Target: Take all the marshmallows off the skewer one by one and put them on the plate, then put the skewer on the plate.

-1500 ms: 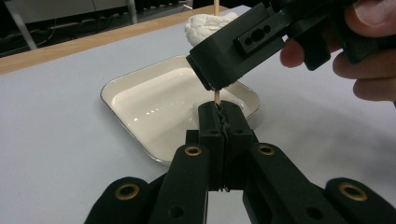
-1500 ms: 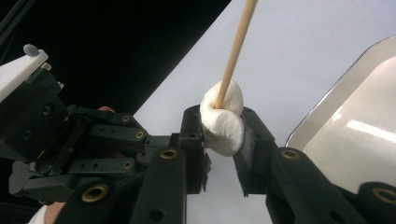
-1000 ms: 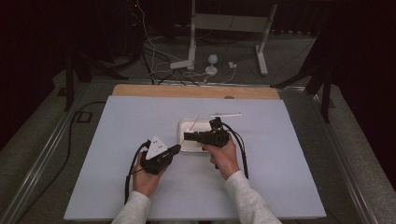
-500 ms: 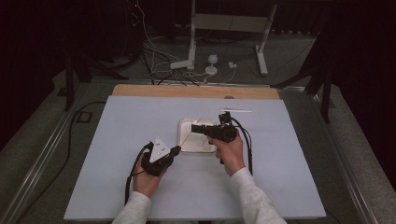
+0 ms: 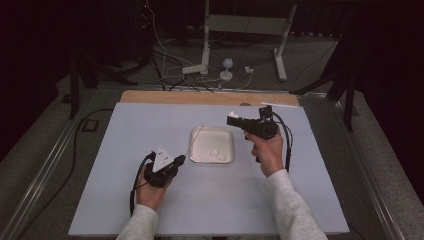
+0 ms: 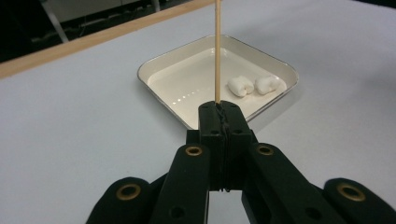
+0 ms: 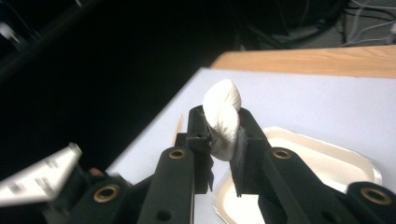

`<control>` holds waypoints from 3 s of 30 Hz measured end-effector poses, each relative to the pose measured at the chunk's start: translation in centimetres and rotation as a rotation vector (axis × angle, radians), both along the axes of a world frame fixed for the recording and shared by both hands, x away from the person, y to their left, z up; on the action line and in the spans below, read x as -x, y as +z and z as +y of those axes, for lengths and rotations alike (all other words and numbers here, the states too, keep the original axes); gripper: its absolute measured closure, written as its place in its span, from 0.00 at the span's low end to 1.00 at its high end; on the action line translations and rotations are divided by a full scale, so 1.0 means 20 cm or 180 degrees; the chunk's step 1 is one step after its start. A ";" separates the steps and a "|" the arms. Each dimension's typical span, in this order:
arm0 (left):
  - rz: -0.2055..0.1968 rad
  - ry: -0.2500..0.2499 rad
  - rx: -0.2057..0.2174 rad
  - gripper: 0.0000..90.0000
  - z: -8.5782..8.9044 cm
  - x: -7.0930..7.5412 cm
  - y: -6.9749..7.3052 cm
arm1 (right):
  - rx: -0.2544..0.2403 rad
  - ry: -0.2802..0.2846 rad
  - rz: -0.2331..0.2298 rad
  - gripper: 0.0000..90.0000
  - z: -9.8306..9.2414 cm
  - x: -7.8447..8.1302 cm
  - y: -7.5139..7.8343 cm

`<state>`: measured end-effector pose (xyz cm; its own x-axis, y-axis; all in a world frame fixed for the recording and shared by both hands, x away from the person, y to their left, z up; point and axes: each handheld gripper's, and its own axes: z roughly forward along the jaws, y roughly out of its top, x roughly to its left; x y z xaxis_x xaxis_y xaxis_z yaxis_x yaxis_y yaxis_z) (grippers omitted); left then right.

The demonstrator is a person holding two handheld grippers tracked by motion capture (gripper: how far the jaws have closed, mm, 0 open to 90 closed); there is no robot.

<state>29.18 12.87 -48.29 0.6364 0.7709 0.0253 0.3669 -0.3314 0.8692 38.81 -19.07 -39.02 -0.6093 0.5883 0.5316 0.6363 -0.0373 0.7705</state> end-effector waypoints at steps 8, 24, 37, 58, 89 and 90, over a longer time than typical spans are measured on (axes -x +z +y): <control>0.0046 -0.0007 0.0052 1.00 -0.02 -0.01 0.00 | 0.0215 -0.0002 0.0061 0.87 0.04 -0.01 -0.10; 0.0169 0.0025 0.0216 1.00 -0.03 -0.02 0.02 | 0.0772 0.0020 0.0121 0.85 0.10 -0.02 -0.26; 0.0165 0.0039 0.0263 1.00 -0.04 -0.04 0.07 | 0.1154 0.0041 0.0199 0.83 0.17 -0.02 -0.39; 0.0299 0.0094 0.0386 1.00 -0.10 -0.11 0.09 | 0.1135 -0.0209 0.0264 0.16 0.11 -0.01 -0.45; 0.0635 0.0326 0.0594 1.00 -0.19 -0.25 0.02 | 0.0906 -0.0046 -0.0307 0.03 -0.01 0.23 -0.31; 0.0646 0.0330 0.0585 1.00 -0.19 -0.26 0.02 | 0.0900 -0.0049 -0.0321 0.03 -0.02 0.24 -0.30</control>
